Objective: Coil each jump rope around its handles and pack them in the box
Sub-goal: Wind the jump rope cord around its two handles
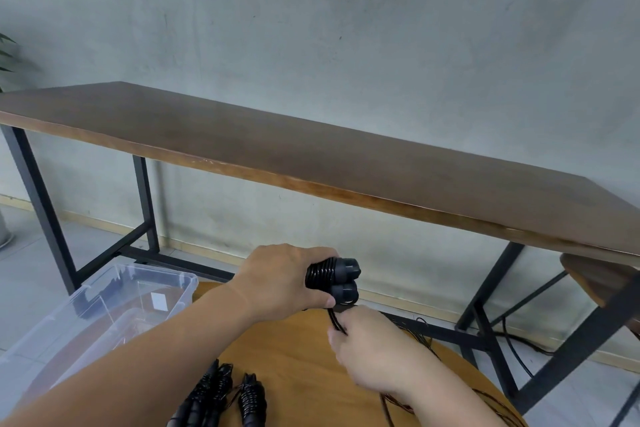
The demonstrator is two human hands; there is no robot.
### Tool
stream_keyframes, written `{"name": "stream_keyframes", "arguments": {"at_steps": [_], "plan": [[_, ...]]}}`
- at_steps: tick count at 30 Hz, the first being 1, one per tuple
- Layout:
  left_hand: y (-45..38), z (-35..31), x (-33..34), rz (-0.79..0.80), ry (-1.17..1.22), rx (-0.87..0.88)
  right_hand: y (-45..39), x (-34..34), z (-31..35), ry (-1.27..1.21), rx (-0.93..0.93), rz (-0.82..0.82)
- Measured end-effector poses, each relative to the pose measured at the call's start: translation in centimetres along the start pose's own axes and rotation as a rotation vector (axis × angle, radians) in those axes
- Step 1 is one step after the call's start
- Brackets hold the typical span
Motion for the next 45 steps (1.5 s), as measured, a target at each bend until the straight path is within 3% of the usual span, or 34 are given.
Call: {"name": "stream_keyframes", "arguments": {"at_steps": [10,13,16,24,31,34,45], "plan": [[-0.2,-4.2,0.2,0.091,-0.395,0.054,3.8,-5.9,4.5,0.595,0.04,-0.015],[0.2,-4.5,1.5,0.191,-0.295,0.106,4.0,-7.8,4.7,0.62,-0.049,0.075],[0.8,-4.7,1.2,0.241,-0.175,0.145,3.2,-9.1,3.5,0.371,-0.153,0.21],[1.7,-4.2,0.6,0.319,0.508,0.282,0.6,-9.7,0.1,-0.288,-0.443,0.21],[1.5,-2.4,0.7,0.27,0.706,0.254,-2.6,-5.8,-2.5,-0.978,-0.571,0.261],[1.1,-1.6,1.0,0.231,0.8,0.251,-2.9,-4.5,-2.4,-1.047,-0.57,0.166],[0.9,-1.4,1.6,0.177,0.947,0.259,-0.1,-3.2,-2.9,-0.951,-0.496,-0.119]]}}
Point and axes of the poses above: each hand's wrist, its own y-axis away from the middle knuckle, its own x-axis out of the palm, z = x × y, the point moved 9 cm from there along -y, towards the middle knuckle, and after that the axes turned 15 degrees about z, right-handed, at the moved point
